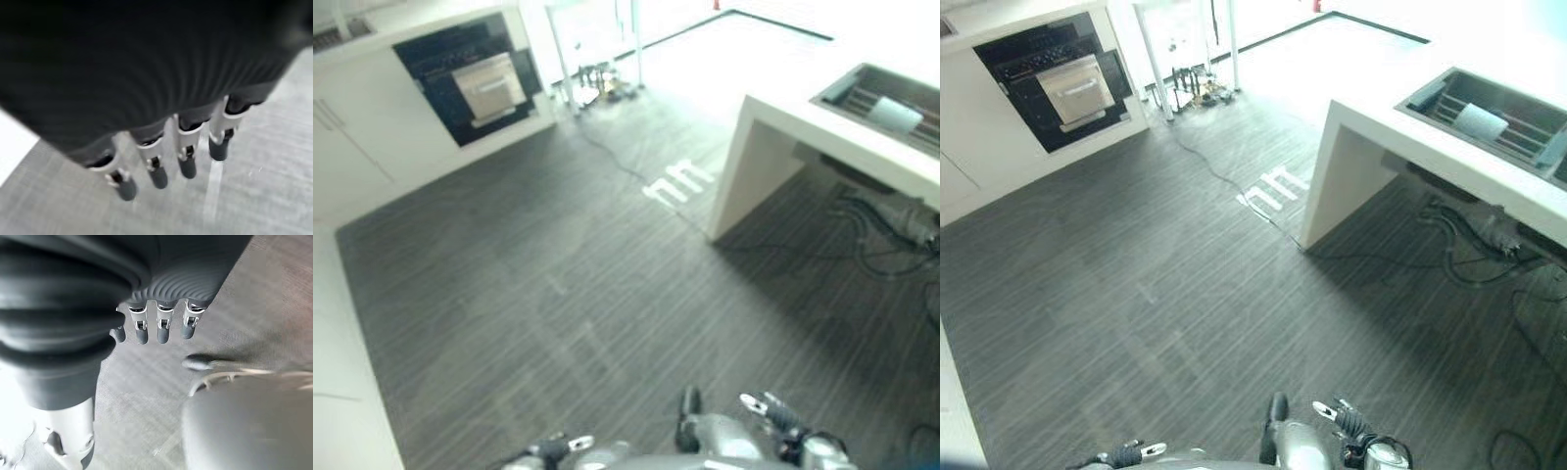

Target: Place the dishes in the dishwasher.

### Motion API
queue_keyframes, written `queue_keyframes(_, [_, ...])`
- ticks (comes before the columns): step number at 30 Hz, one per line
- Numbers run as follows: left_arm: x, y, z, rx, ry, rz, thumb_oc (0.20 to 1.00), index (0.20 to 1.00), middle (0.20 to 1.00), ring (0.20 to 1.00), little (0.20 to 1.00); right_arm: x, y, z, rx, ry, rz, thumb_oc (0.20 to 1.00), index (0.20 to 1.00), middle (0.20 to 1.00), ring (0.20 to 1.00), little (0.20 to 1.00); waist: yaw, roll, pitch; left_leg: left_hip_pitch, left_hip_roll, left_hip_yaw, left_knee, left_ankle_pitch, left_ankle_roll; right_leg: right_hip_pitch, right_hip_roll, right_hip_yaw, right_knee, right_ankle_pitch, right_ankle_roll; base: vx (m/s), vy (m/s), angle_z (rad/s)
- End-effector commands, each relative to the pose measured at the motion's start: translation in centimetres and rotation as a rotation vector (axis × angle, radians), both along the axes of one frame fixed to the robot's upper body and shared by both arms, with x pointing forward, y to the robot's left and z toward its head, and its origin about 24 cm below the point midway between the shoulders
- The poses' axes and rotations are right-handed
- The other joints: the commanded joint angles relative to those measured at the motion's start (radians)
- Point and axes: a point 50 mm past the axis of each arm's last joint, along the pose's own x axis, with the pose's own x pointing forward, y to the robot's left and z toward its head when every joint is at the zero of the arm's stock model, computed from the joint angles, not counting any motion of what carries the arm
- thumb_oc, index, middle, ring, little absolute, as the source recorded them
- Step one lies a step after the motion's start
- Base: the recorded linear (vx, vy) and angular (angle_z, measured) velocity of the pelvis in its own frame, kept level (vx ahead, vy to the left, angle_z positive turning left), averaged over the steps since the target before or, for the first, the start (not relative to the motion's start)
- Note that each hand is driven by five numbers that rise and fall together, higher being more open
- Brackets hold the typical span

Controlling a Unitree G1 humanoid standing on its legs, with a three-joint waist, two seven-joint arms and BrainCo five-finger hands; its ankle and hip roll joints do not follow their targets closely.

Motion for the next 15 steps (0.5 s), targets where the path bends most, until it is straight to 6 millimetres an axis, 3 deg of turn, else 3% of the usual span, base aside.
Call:
queue_keyframes(1, [2.4,-0.1,0.4,0.015,-0.040,-0.006,1.000,1.000,1.000,1.000,1.000,3.1,-0.7,1.2,-0.051,-0.071,0.058,1.000,1.000,1.000,1.000,1.000,0.009,0.006,0.012,0.006,-0.042,-0.026,0.307,0.050,0.029,0.028,0.002,0.008,-0.041,-0.081,0.086,0.22,-0.362,-0.69])
queue_keyframes(2, [2.5,-0.1,0.4,0.016,-0.045,-0.006,1.000,1.000,1.000,1.000,1.000,3.1,-0.8,1.3,-0.053,-0.074,0.059,1.000,1.000,1.000,1.000,1.000,0.012,0.004,0.014,-0.018,-0.045,-0.039,0.373,0.068,0.024,0.033,0.005,0.014,-0.039,-0.087,0.077,0.23,-0.381,-0.67])
queue_keyframes(4, [2.7,0.1,0.5,0.034,-0.057,-0.014,1.000,1.000,1.000,1.000,1.000,3.2,-1.2,1.5,-0.058,-0.077,0.047,1.000,1.000,1.000,1.000,1.000,0.024,-0.010,0.022,-0.153,-0.051,-0.078,0.630,0.124,0.019,0.057,0.013,0.043,-0.025,-0.114,0.042,0.19,-0.308,-0.57])
queue_keyframes(5, [2.8,0.1,0.5,0.037,-0.059,-0.019,1.000,1.000,1.000,1.000,1.000,3.2,-1.4,1.5,-0.058,-0.078,0.038,1.000,1.000,1.000,1.000,1.000,0.031,-0.017,0.031,-0.224,-0.033,-0.067,0.708,0.111,0.032,0.084,0.019,0.057,-0.030,-0.122,0.035,0.21,-0.247,-0.87])
queue_keyframes(6, [3.0,0.1,0.6,0.039,-0.063,-0.028,1.000,1.000,1.000,1.000,1.000,3.2,-1.4,1.5,-0.054,-0.079,0.032,1.000,1.000,1.000,1.000,1.000,0.038,-0.019,0.038,-0.279,-0.028,-0.061,0.707,0.094,0.050,0.106,0.027,0.075,-0.037,-0.130,0.034,0.28,-0.085,-0.73])
queue_keyframes(7, [3.1,0.2,0.6,0.042,-0.066,-0.015,1.000,1.000,1.000,1.000,1.000,3.4,-1.2,1.5,-0.053,-0.075,0.053,1.000,1.000,1.000,1.000,1.000,0.045,-0.024,0.041,-0.285,-0.041,-0.040,0.563,0.065,0.076,0.121,0.030,0.104,-0.044,-0.138,0.043,0.40,0.029,-0.91])
queue_keyframes(8, [3.1,0.3,0.6,0.046,-0.060,-0.004,1.000,1.000,1.000,1.000,1.000,3.4,-0.9,1.4,-0.053,-0.065,0.064,1.000,1.000,1.000,1.000,1.000,0.050,-0.014,0.048,-0.265,-0.037,-0.041,0.380,0.075,0.075,0.142,0.045,0.131,-0.054,-0.149,0.053,0.57,0.163,-1.06])
queue_keyframes(9, [2.6,0.3,0.5,0.048,-0.039,0.008,1.000,1.000,1.000,1.000,1.000,3.4,-0.6,1.3,-0.054,-0.050,0.079,1.000,1.000,1.000,1.000,1.000,0.077,0.001,0.050,-0.266,-0.082,-0.126,0.151,0.100,0.062,0.168,0.063,0.187,-0.071,-0.161,0.072,0.67,0.233,-1.38])
queue_keyframes(10, [1.9,0.2,0.3,0.046,-0.012,0.011,1.000,1.000,1.000,1.000,1.000,3.4,-0.7,1.2,-0.058,-0.042,0.090,1.000,1.000,1.000,1.000,1.000,0.109,0.013,0.046,-0.322,-0.108,-0.200,0.053,0.158,0.039,0.207,0.076,0.244,-0.104,-0.165,0.084,0.64,0.263,-1.24])
queue_keyframes(13, [0.8,0.3,0.1,0.044,0.017,0.032,1.000,1.000,1.000,1.000,1.000,3.2,-0.7,1.2,-0.070,-0.038,0.105,1.000,1.000,1.000,1.000,1.000,0.109,0.021,0.032,-0.307,-0.111,-0.183,0.004,0.175,0.053,0.222,0.065,0.260,-0.105,-0.172,0.105,0.37,0.257,-2.38])
queue_keyframes(15, [0.9,0.7,0.1,0.064,0.018,0.036,1.000,1.000,1.000,1.000,1.000,3.0,-0.3,1.0,-0.065,-0.036,0.121,1.000,1.000,1.000,1.000,1.000,0.095,0.027,0.016,-0.220,-0.106,-0.195,-0.054,0.155,0.072,0.188,0.054,0.238,-0.062,-0.179,0.112,0.25,0.185,-0.84])
